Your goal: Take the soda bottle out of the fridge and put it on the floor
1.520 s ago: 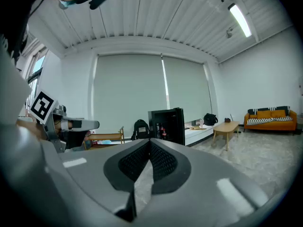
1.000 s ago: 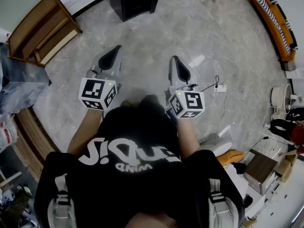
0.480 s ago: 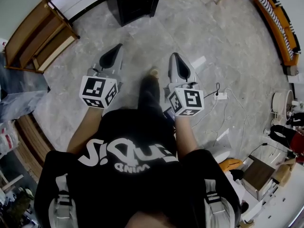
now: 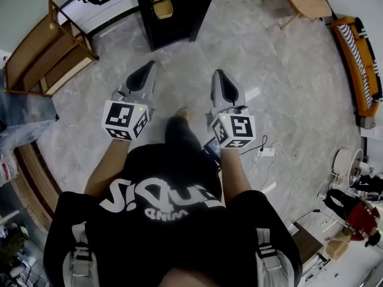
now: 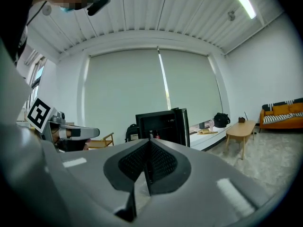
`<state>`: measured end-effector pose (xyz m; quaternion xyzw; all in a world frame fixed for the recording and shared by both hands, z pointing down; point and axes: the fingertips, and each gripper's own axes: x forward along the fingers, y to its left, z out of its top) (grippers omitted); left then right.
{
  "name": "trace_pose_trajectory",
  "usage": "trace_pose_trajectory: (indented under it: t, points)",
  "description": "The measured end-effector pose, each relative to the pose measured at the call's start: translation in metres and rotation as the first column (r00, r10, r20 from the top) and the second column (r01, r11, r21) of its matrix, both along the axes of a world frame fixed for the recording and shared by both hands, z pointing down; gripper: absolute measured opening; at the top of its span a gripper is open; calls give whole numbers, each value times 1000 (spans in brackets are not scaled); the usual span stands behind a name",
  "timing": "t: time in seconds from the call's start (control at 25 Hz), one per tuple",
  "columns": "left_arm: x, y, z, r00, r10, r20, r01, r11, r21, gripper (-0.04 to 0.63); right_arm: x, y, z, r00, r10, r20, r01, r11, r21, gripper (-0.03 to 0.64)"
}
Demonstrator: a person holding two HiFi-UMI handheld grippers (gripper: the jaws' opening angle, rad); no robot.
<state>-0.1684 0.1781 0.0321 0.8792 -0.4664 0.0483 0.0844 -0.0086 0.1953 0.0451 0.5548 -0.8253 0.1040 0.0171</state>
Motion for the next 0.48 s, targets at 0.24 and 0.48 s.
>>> trace_pose_trajectory:
  t: [0.24, 0.48]
  points:
    - [34, -84, -13, 997, -83, -5, 83, 996, 26, 2, 37, -90, -1, 997, -76, -1, 76, 997, -10, 0]
    - [41, -136, -11, 990, -142, -16, 142, 990, 26, 2, 40, -145, 7, 990, -139, -1, 139, 990, -17, 0]
